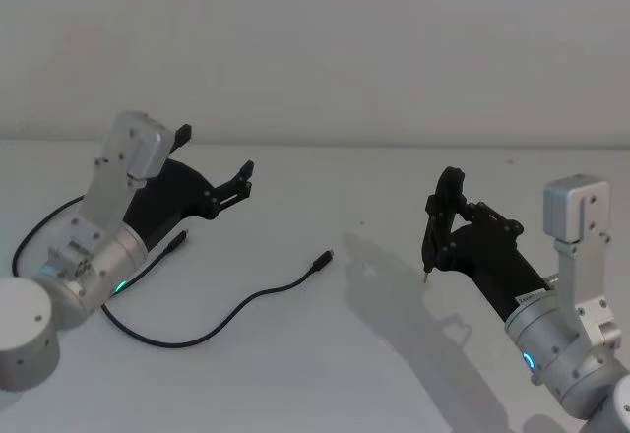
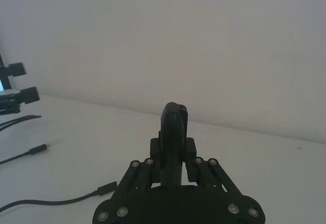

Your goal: Pick up the data cable with the one hand.

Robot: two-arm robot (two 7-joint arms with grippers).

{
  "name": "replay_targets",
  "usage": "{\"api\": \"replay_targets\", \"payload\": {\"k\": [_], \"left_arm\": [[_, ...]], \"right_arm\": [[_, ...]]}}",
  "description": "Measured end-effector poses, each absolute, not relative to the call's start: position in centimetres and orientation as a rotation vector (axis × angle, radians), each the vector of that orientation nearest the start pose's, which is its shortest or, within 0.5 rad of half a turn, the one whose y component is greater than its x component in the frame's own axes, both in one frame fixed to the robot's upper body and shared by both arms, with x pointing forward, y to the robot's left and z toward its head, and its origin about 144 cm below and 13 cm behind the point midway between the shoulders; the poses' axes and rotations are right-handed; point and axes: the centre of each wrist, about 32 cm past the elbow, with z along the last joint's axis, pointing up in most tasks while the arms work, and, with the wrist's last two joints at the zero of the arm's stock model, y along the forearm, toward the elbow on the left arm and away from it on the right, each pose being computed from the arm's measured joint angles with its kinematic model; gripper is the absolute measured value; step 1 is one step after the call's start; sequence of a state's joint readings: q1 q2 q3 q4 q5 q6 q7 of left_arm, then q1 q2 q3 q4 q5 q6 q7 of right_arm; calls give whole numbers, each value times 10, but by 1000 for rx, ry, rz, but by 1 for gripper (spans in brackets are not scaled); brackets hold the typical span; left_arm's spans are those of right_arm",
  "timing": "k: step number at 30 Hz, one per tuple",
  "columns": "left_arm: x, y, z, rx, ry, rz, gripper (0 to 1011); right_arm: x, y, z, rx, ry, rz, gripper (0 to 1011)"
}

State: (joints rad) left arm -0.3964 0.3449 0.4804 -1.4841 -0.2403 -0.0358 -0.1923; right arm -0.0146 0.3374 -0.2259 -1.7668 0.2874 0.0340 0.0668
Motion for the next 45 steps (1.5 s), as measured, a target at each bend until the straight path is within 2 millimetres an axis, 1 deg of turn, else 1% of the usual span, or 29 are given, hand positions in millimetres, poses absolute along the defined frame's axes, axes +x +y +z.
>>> {"api": "replay_targets", "payload": {"k": [5,6,8,10,13,16,21,28,37,45], "left_arm": [[553,196,1229,14,-296,890,1001],[553,196,1229,14,-296,890,1001],[561,197,1232,6,-294,844,1001],[563,197,1233,4,-293,834,1001],[574,198,1237,-3,-287,776,1001],[579,199,1240,-9,-284,741,1001],[595,202,1243,-16,-257,645,1001],[608,205,1247,-23,-223,537,1001],[619,207,1247,-24,-161,396,1001],[615,207,1241,19,-92,292,1001]], "right_arm": [[443,-237,1189,26,-75,-1229,275],[443,-237,1189,26,-75,-1229,275],[443,-237,1189,26,-75,-1229,274],[443,-237,1189,26,-75,-1229,274],[443,-237,1189,26,-75,-1229,275],[443,-237,1189,26,-75,-1229,275],[443,-237,1189,26,-75,-1229,275],[443,-237,1189,26,-75,-1229,274],[443,-237,1189,26,-75,-1229,275],[443,-237,1189,26,-75,-1229,275]]}}
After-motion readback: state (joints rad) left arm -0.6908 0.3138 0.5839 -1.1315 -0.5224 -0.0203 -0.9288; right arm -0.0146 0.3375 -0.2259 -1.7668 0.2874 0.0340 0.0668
